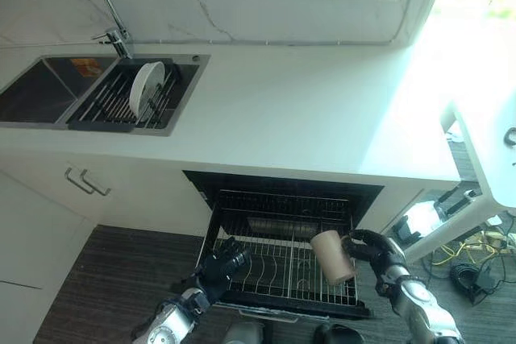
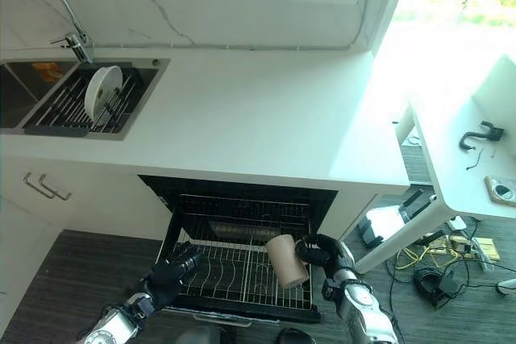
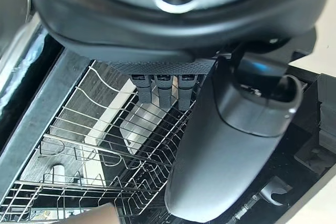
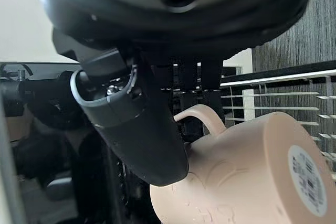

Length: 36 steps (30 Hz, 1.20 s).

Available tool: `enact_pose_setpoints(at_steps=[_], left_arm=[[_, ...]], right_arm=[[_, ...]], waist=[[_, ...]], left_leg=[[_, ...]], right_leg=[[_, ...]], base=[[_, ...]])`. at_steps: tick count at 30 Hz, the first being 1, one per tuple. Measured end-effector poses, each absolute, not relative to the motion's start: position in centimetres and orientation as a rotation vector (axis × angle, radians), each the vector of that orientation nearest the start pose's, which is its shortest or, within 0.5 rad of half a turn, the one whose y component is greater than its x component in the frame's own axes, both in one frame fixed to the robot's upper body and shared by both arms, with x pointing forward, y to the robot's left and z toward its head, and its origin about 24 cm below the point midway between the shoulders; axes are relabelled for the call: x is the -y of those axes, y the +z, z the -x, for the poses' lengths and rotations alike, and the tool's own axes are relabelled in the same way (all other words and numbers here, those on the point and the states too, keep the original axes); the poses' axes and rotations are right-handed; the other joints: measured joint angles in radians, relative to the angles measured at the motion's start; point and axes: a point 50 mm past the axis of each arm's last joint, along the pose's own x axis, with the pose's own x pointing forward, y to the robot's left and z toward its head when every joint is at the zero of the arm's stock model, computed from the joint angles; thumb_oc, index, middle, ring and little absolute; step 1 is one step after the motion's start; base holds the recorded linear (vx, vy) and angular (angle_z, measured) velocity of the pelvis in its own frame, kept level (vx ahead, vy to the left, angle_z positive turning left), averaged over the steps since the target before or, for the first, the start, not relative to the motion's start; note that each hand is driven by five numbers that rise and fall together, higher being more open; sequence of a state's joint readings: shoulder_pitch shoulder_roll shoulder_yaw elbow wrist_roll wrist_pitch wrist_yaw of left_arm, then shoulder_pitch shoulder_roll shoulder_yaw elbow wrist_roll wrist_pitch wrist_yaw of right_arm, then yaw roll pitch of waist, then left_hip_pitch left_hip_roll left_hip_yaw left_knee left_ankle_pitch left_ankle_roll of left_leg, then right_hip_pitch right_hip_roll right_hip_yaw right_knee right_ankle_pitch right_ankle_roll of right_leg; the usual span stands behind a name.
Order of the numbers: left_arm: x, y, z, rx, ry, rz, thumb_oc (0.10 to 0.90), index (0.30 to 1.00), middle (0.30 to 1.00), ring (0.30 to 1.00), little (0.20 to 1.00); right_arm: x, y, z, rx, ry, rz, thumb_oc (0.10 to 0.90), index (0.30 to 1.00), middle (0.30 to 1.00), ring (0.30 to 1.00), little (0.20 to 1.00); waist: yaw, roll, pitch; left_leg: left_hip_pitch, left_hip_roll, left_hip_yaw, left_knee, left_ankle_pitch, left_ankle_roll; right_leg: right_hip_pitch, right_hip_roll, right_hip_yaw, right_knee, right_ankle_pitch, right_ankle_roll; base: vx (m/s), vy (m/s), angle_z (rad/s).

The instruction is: Place the dishes in the dishwasher.

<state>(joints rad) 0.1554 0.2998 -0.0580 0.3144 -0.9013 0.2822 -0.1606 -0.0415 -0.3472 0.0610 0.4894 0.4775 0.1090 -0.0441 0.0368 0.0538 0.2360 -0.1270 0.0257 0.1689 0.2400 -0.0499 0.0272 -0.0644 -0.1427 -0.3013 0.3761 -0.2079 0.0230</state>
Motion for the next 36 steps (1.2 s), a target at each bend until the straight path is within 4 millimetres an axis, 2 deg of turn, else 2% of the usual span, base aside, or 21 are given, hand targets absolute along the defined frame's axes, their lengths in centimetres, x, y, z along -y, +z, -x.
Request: enact_pose_setpoints(at_steps=[2,6,9,10,11,12,19,21,22,24,27,32,36], left_arm=[[-19.2,-6.4,-18.9,-0.649,-0.057,0.668,0.8,0.9,0.9,0.9,0.9],[-18.2,-6.0,-19.7,-0.639,-0.098,0.69,0.8,0.9,0.9,0.9,0.9],[-18.1,-5.9,-19.9,-0.636,-0.101,0.708,0.8,0.9,0.9,0.9,0.9],[-18.1,-5.9,-19.8,-0.634,-0.099,0.721,0.8,0.9,0.9,0.9,0.9],[-18.1,-5.9,-19.7,-0.634,-0.098,0.723,0.8,0.9,0.9,0.9,0.9],[-18.1,-5.8,-19.7,-0.632,-0.098,0.723,0.8,0.9,0.9,0.9,0.9],[-18.6,-5.7,-18.9,-0.631,-0.094,0.715,0.8,0.9,0.9,0.9,0.9],[-18.8,-5.7,-18.6,-0.626,-0.084,0.723,0.8,0.9,0.9,0.9,0.9],[-19.0,-5.5,-18.5,-0.607,-0.077,0.729,0.8,0.9,0.9,0.9,0.9],[-18.9,-5.5,-18.5,-0.611,-0.08,0.731,0.8,0.9,0.9,0.9,0.9],[-19.4,-5.3,-18.6,-0.596,-0.064,0.733,0.8,0.9,0.9,0.9,0.9],[-20.0,-5.6,-17.8,-0.6,-0.033,0.738,0.8,0.9,0.9,0.9,0.9],[-20.8,-5.4,-17.3,-0.585,-0.008,0.732,0.8,0.9,0.9,0.9,0.9]], right_arm=[[24.6,-5.2,-23.7,-0.547,-0.222,-0.094,0.4,0.3,0.3,0.3,0.3],[25.1,-4.4,-24.9,-0.504,-0.286,-0.092,0.4,0.3,0.3,0.3,0.3],[25.3,-4.1,-25.5,-0.483,-0.317,-0.094,0.4,0.3,0.3,0.3,0.3],[25.4,-4.0,-25.5,-0.473,-0.332,-0.091,0.46,0.389,0.389,0.389,0.389],[25.5,-3.9,-25.5,-0.465,-0.346,-0.088,0.598,0.596,0.596,0.596,0.596],[25.6,-3.8,-25.6,-0.456,-0.358,-0.087,0.8,0.9,0.9,0.9,0.9],[26.1,-3.4,-25.6,-0.442,-0.391,-0.095,0.8,0.9,0.9,0.9,0.9],[25.6,-2.2,-25.6,-0.404,-0.362,-0.103,0.8,0.9,0.9,0.9,0.9],[24.6,-0.7,-25.9,-0.339,-0.305,-0.108,0.8,0.9,0.9,0.9,0.9],[23.9,-0.6,-25.1,-0.359,-0.241,-0.085,0.8,0.9,0.9,0.9,0.9],[23.4,-1.2,-24.2,-0.428,-0.165,-0.082,0.8,0.9,0.9,0.9,0.9],[23.7,-1.8,-22.0,-0.491,-0.123,-0.077,0.8,0.9,0.9,0.9,0.9],[24.0,-0.3,-21.9,-0.438,-0.079,-0.053,0.8,0.9,0.9,0.9,0.9]], waist=[[0.014,0.014,0.011],[0.036,0.028,0.036],[0.048,0.03,0.042],[0.049,0.031,0.045],[0.048,0.032,0.047],[0.048,0.032,0.048],[0.042,0.024,0.053],[0.033,0.018,0.063],[0.019,0.014,0.076],[0.018,0.006,0.082],[0.005,-0.019,0.097],[-0.008,-0.044,0.107],[-0.008,-0.061,0.104]], left_leg=[[-0.004,-0.006,-0.011,0.002,0.003,0.003],[-0.016,-0.012,-0.014,0.012,0.004,0.007],[-0.016,-0.013,-0.015,0.015,0.003,0.009],[-0.011,-0.013,-0.018,0.015,0.002,0.009],[-0.007,-0.014,-0.022,0.016,0.001,0.01],[-0.005,-0.014,-0.023,0.016,0.001,0.011],[0.015,-0.014,-0.022,0.017,-0.002,0.012],[0.025,-0.014,-0.021,0.018,-0.003,0.013],[0.026,-0.013,-0.019,0.019,-0.003,0.013],[0.027,-0.011,-0.014,0.021,-0.004,0.013],[0.031,-0.008,-0.012,0.021,-0.007,0.009],[0.066,-0.006,-0.003,0.027,-0.02,0.008],[0.08,0.003,0.007,0.038,-0.028,0.008]], right_leg=[[-0.006,-0.006,-0.01,0.004,0.0,0.0],[-0.013,-0.011,-0.012,0.01,0.0,0.001],[-0.01,-0.012,-0.014,0.009,0.0,0.001],[-0.003,-0.012,-0.017,0.007,0.0,0.001],[0.007,-0.012,-0.022,0.003,0.0,0.001],[0.009,-0.012,-0.023,-0.002,0.0,0.001],[0.03,-0.012,-0.023,-0.005,0.001,0.002],[0.039,-0.012,-0.021,-0.005,0.0,0.003],[0.039,-0.011,-0.018,-0.003,0.001,0.003],[0.038,-0.01,-0.013,-0.001,0.001,0.003],[0.04,-0.007,-0.009,0.0,0.001,0.003],[0.076,-0.005,-0.002,-0.01,0.002,0.005],[0.092,0.001,0.005,-0.013,0.003,0.006]], base=[[0.0,0.001,0.12],[0.0,0.005,0.01],[0.03,0.018,0.02],[0.05,0.025,0.11],[0.07,0.031,0.09],[0.06,0.033,0.07],[0.03,0.027,0.0],[0.0,0.003,-0.02],[-0.01,-0.002,-0.06],[0.01,-0.023,-0.07],[0.04,-0.035,-0.04],[0.07,-0.02,-0.06],[0.02,0.001,-0.05]])
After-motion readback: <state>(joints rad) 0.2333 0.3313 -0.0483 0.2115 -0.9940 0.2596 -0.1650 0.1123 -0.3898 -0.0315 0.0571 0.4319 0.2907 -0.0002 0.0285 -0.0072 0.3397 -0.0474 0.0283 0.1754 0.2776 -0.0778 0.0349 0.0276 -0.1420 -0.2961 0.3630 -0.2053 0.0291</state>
